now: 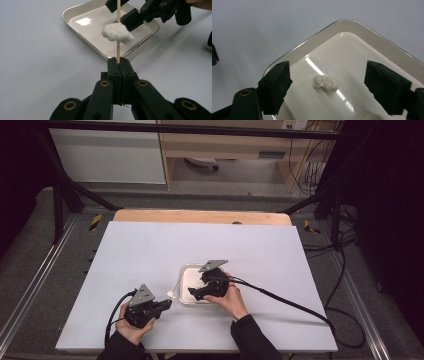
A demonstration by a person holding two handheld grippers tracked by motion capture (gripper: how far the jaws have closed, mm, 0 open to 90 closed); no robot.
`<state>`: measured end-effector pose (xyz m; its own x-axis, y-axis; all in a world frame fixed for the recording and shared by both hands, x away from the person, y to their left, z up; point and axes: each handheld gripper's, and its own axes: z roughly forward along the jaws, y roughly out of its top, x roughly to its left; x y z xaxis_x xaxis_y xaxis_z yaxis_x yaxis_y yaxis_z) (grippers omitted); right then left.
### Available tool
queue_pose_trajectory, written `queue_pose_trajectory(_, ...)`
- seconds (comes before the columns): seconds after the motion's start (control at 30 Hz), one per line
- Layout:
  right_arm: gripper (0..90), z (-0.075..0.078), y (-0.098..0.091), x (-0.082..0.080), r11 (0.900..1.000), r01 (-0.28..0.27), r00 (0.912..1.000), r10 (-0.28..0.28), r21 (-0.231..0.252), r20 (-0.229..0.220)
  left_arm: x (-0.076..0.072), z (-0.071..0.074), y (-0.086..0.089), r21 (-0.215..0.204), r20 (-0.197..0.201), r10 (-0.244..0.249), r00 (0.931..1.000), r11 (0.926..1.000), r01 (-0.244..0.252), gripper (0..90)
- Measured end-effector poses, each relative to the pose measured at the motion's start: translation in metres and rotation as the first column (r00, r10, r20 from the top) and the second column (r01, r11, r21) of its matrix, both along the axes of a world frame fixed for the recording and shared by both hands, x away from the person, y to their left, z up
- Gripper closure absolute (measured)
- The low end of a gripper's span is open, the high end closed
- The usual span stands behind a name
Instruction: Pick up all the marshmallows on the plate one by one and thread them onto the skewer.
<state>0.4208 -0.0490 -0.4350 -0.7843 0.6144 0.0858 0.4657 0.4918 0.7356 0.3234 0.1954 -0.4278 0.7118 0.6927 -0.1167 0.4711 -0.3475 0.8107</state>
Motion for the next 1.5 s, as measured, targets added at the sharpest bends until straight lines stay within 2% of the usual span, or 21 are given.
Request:
queue_pose_trajectory(0.23, 41.7, -0.009, 0.003, 0.002, 0.9993, 0.011, 0.9999, -0.011, -0.035, -0.008, 0.0, -0.001, -0.001, 0.001, -0.005, -0.004, 1.0, 1.0, 0.004, 88.6)
queue_pose_trajectory(0.37, 51.3, -0.011, 0.003, 0.003, 0.9993, 0.019, 0.9997, -0.019, -0.032, -0.014, 0.0, -0.001, -0.001, 0.002, -0.006, -0.009, 0.9999, 1.0, 0.009, 88.6)
queue_pose_trajectory(0.6, 62.5, -0.012, 0.004, 0.0, 0.9991, 0.009, 0.9999, -0.009, -0.042, -0.009, 0.0, -0.001, -0.001, 0.003, -0.007, -0.008, 0.9999, 1.0, 0.008, 88.7)
queue_pose_trajectory(1.0, 73.7, -0.011, 0.003, -0.002, 0.9988, 0.004, 1.0, -0.004, -0.049, -0.008, 0.0, -0.001, -0.002, 0.004, -0.005, -0.01, 0.9999, 0.9999, 0.01, 88.7)
queue_pose_trajectory(1.1, 74.5, -0.011, 0.003, -0.002, 0.9992, 0.001, 0.9995, -0.003, -0.039, -0.031, 0.0, -0.001, -0.002, 0.004, -0.005, -0.011, 0.9999, 0.9999, 0.011, 88.6)
queue_pose_trajectory(1.27, 75.3, -0.006, 0.0, -0.003, 1.0, 0.002, 0.9994, -0.002, 0.0, -0.034, 0.0, -0.001, -0.002, 0.001, -0.003, -0.014, 0.9999, 0.9999, 0.014, 88.7)
queue_pose_trajectory(1.5, 75.5, 0.015, -0.011, -0.009, 0.9977, -0.005, 1.0, 0.005, 0.067, -0.001, -0.001, -0.001, -0.003, -0.001, 0.0, -0.022, 0.9998, 0.9998, 0.022, 88.6)
